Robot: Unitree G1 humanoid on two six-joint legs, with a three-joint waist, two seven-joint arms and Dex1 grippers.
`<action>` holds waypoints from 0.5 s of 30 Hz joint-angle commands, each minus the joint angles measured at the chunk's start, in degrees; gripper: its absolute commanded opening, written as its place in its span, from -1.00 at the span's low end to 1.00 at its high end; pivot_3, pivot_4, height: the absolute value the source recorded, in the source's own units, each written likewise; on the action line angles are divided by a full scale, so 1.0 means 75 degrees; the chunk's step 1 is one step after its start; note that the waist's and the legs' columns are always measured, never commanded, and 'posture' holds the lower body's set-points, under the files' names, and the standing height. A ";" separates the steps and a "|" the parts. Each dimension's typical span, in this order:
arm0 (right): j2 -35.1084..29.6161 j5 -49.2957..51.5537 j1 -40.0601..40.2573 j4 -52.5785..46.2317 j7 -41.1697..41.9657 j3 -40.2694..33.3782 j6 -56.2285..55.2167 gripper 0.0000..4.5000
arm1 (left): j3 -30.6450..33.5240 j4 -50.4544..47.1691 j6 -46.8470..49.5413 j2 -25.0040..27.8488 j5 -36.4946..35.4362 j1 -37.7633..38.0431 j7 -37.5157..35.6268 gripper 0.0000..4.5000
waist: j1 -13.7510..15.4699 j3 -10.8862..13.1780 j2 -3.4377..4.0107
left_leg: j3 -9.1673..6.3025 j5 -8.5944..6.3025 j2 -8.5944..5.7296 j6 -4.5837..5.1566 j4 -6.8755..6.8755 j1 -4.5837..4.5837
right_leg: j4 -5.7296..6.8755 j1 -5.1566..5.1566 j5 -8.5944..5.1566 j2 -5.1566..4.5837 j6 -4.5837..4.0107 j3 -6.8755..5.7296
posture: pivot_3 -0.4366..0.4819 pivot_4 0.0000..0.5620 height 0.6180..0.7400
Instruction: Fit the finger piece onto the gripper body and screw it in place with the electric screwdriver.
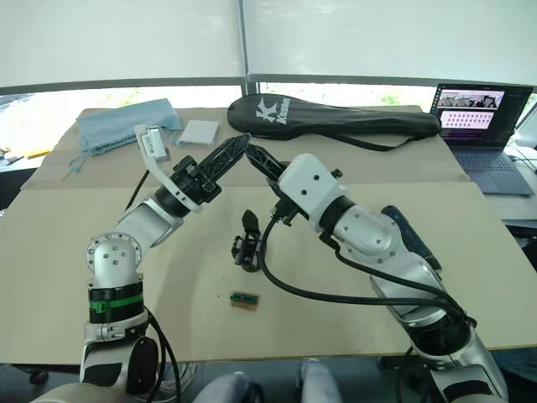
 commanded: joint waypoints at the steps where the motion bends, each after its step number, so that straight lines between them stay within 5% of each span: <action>1: 0.0197 -0.0254 0.0008 -0.0390 0.0135 -0.0126 -0.0145 -0.51 | 0.0012 -0.0177 -0.0307 -0.0242 -0.0092 -0.0088 0.0115 1.00 | 0.0006 0.0000 0.0000 | 0.0000 0.0000 0.0000 0.0000 0.0000 0.0000 | -0.0001 0.0000 0.0000 0.0000 0.0000 -0.0001 | -0.05 -0.47 1.00; 3: 0.0324 -0.0318 0.0017 -0.0402 0.0184 -0.0153 -0.0059 -0.51 | -0.0005 -0.0143 -0.0332 -0.0285 -0.0074 -0.0112 0.0122 1.00 | 0.0007 0.0000 0.0000 | 0.0000 0.0000 -0.0001 -0.0001 0.0000 0.0000 | 0.0000 0.0001 0.0000 -0.0001 0.0000 -0.0002 | -0.05 -0.47 1.00; 5: 0.0456 -0.0405 0.0001 -0.0423 0.0226 -0.0126 -0.0046 -0.51 | -0.0060 -0.0129 -0.0395 -0.0317 0.0004 -0.0063 0.0024 0.75 | 0.0002 0.0000 0.0000 | 0.0000 0.0000 -0.0003 -0.0001 0.0000 0.0000 | 0.0000 0.0001 0.0000 0.0000 0.0000 -0.0007 | -0.05 -0.47 1.00; 13: 0.0694 -0.0683 0.0030 -0.0413 0.0467 -0.0115 0.0014 -0.51 | -0.0159 -0.0093 -0.0648 -0.0368 0.0070 -0.0005 -0.0175 -0.99 | 0.0004 0.0000 0.0000 | 0.0000 0.0003 -0.0006 -0.0005 -0.0001 0.0001 | 0.0001 0.0001 0.0000 0.0000 0.0000 -0.0032 | -0.05 -0.47 1.00; 15: 0.0733 -0.0735 0.0059 -0.0428 0.0516 -0.0131 0.0041 -0.51 | -0.0146 -0.0091 -0.0679 -0.0371 0.0041 0.0001 -0.0208 -0.99 | 0.0000 0.0000 0.0000 | 0.0000 0.0003 -0.0006 -0.0006 -0.0001 0.0002 | 0.0001 0.0001 0.0000 0.0000 0.0000 -0.0035 | -0.05 -0.47 1.00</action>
